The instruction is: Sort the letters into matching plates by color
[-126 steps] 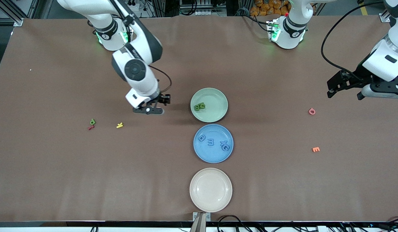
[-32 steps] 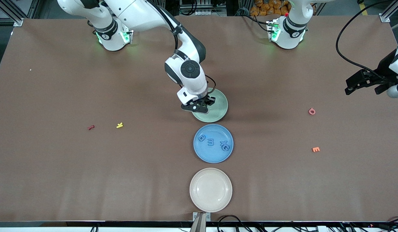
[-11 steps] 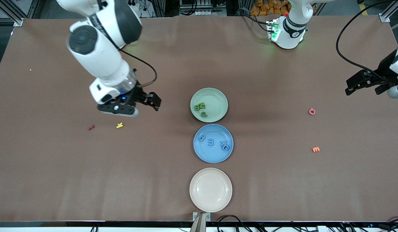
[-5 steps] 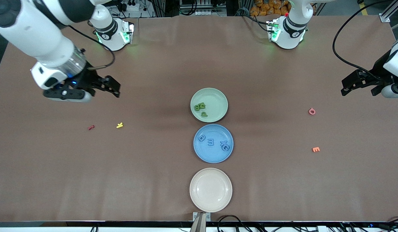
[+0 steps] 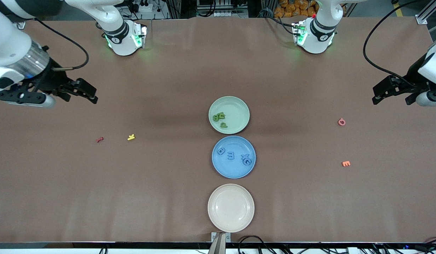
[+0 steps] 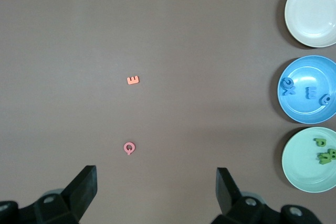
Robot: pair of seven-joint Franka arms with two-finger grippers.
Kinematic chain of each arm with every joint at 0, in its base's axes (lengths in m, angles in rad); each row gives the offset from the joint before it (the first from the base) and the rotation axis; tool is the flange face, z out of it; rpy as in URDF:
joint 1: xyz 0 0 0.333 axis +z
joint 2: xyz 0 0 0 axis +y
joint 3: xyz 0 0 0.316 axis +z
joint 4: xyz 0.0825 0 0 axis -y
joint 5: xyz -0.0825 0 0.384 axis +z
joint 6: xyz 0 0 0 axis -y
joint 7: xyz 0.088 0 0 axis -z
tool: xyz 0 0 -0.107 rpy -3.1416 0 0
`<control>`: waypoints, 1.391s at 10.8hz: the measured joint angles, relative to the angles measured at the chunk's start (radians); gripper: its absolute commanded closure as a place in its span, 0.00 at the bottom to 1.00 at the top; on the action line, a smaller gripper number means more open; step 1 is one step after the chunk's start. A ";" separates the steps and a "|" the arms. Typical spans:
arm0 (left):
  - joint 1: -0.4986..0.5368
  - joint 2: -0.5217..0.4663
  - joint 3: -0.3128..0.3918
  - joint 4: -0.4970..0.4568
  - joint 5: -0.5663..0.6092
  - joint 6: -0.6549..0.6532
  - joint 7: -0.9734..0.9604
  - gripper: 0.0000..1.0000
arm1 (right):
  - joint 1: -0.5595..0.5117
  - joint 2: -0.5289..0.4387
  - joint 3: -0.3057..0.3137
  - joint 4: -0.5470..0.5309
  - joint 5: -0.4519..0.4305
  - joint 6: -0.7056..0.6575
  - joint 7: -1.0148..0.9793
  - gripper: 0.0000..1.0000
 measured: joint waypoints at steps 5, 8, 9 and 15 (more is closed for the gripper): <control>0.002 0.000 -0.019 0.000 0.000 0.003 -0.041 0.00 | -0.023 -0.033 -0.117 0.006 -0.051 -0.042 -0.234 0.00; 0.006 0.000 -0.019 0.000 0.000 0.005 -0.041 0.00 | -0.029 -0.045 -0.125 0.017 -0.101 -0.043 -0.244 0.00; 0.007 0.000 -0.018 0.000 0.000 0.006 -0.041 0.00 | -0.032 -0.050 -0.132 0.017 -0.104 -0.043 -0.275 0.00; 0.011 0.000 -0.013 0.001 0.000 0.027 -0.041 0.00 | -0.033 -0.055 -0.170 0.017 -0.102 -0.045 -0.396 0.00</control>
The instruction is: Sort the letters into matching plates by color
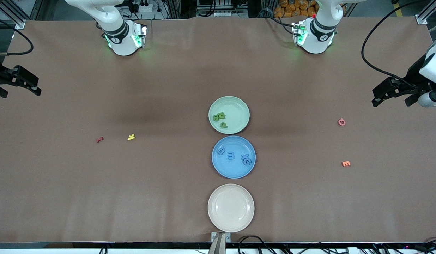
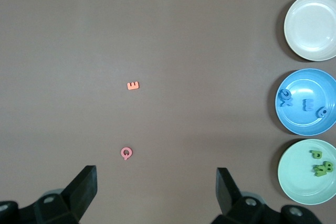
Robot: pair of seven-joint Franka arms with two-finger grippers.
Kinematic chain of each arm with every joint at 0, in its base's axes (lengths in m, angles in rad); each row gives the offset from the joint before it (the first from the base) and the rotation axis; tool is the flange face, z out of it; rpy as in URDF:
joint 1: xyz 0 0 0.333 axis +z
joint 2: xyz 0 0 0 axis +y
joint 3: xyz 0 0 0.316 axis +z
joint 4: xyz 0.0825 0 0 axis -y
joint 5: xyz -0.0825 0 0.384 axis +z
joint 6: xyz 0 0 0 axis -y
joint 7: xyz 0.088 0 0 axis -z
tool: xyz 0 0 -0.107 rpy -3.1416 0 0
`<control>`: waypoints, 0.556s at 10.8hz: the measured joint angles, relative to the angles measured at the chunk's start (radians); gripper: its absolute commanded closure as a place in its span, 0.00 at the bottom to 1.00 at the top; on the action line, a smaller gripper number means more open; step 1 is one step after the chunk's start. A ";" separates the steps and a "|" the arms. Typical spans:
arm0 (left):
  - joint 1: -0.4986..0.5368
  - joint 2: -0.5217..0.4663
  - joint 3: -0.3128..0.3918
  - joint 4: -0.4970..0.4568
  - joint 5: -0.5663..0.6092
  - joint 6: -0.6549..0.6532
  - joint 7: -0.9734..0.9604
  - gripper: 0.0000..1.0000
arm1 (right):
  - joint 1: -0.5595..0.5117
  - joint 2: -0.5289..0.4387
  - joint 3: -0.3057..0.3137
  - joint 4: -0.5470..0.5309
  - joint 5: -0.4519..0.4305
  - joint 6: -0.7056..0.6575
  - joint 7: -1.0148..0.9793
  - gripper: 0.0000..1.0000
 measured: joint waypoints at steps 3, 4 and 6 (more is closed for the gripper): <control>0.000 0.000 0.001 0.000 0.000 0.001 0.000 0.00 | 0.002 0.000 0.004 0.001 0.061 -0.024 0.037 0.00; 0.000 0.000 0.001 0.000 0.000 0.001 0.000 0.00 | 0.002 0.000 0.010 0.003 0.062 -0.027 0.043 0.00; 0.000 0.000 0.001 0.000 0.000 0.001 0.000 0.00 | 0.003 0.000 0.017 0.004 0.062 -0.032 0.048 0.00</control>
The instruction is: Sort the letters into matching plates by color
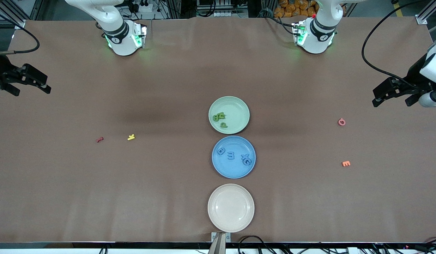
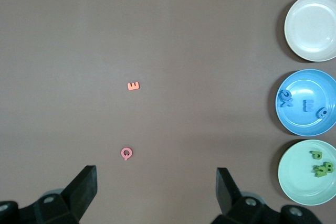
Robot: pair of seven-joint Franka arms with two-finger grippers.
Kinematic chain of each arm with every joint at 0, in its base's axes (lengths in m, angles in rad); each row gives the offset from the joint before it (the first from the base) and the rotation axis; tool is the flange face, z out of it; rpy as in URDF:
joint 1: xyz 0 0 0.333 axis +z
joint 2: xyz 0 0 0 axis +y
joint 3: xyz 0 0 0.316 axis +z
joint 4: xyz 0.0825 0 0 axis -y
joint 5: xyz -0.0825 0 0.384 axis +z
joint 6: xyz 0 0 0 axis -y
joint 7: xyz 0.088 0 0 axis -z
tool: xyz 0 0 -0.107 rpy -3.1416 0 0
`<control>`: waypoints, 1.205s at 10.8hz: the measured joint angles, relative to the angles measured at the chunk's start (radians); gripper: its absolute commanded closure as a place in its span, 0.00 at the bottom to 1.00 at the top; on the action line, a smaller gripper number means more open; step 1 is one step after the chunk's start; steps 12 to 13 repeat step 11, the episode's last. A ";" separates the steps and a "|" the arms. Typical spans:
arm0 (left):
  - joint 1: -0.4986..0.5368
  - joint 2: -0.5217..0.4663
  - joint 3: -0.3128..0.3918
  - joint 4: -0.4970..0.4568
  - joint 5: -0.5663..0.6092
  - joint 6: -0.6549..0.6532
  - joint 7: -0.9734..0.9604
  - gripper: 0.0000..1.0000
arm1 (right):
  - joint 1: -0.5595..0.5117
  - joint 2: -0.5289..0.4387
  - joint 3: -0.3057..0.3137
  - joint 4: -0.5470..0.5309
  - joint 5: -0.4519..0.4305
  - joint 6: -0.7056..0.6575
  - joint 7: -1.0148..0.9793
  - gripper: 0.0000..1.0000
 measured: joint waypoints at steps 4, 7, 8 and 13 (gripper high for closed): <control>0.000 0.000 0.001 0.000 0.000 0.002 0.000 0.00 | 0.000 0.000 0.001 0.001 -0.002 -0.040 0.000 0.00; 0.002 0.000 0.002 0.000 0.000 0.003 0.000 0.00 | 0.000 0.000 0.004 0.004 -0.011 -0.049 0.000 0.00; 0.004 0.000 0.002 0.000 0.000 0.004 0.000 0.00 | 0.000 0.000 0.004 0.005 -0.015 -0.050 0.000 0.00; 0.006 0.000 0.002 0.000 0.000 0.006 0.000 0.00 | 0.001 0.000 0.007 0.007 -0.024 -0.050 0.000 0.00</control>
